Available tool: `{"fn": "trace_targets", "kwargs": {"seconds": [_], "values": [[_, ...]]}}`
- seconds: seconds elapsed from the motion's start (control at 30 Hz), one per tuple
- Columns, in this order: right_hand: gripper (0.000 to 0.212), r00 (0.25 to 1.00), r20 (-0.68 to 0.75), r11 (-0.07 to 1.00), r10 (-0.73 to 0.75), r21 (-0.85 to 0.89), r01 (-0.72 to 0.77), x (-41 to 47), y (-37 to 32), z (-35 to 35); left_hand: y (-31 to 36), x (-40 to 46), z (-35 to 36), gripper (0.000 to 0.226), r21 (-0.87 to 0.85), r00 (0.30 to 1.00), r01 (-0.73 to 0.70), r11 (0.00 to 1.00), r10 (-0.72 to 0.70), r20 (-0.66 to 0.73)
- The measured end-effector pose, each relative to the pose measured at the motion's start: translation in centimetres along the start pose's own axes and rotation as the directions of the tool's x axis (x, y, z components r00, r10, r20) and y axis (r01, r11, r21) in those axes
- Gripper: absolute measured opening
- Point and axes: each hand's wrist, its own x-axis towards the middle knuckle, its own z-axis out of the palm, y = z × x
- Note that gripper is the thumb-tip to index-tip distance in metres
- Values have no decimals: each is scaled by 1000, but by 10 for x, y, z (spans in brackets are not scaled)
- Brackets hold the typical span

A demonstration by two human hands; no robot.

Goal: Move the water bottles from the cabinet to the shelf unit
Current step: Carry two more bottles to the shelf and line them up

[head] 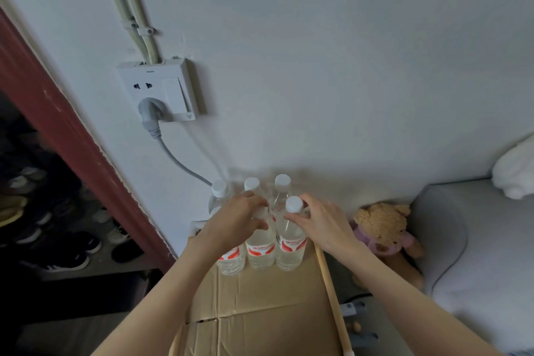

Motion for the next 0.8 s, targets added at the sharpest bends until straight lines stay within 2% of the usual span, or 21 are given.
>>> {"fn": "trace_targets", "kwargs": {"seconds": [0.13, 0.3, 0.4, 0.5, 0.6, 0.7, 0.8], "values": [[42, 995, -94, 1000, 12, -9, -13, -1, -2, 9, -4, 0, -1, 42, 14, 1000, 16, 1000, -16, -8], [43, 993, -113, 999, 27, 25, -24, -7, -3, 16, -5, 2, 1, 41, 3, 1000, 11, 1000, -11, -7], [45, 998, -36, 989, 47, 141, -42, -6, 1, 12, -5, 3, 0, 43, 4, 1000, 3, 1000, -3, -1], [55, 987, 135, 941, 87, 314, -126, -8, 12, 10, -7, 0, 2, 44, -16, 1000, 4, 1000, -4, -25], [68, 954, 288, 904, 83, 380, -194, -15, 18, 18, -10, -3, 5, 46, -24, 998, 2, 1000, -3, -64], [70, 950, 294, 870, 109, 434, -234, -17, 14, 24, -10, -4, 6, 41, -30, 996, -2, 1000, -1, -91], [66, 959, 263, 873, 102, 439, -214, -17, 12, 27, -11, -5, 6, 38, -38, 994, -10, 999, 5, -110]]}}
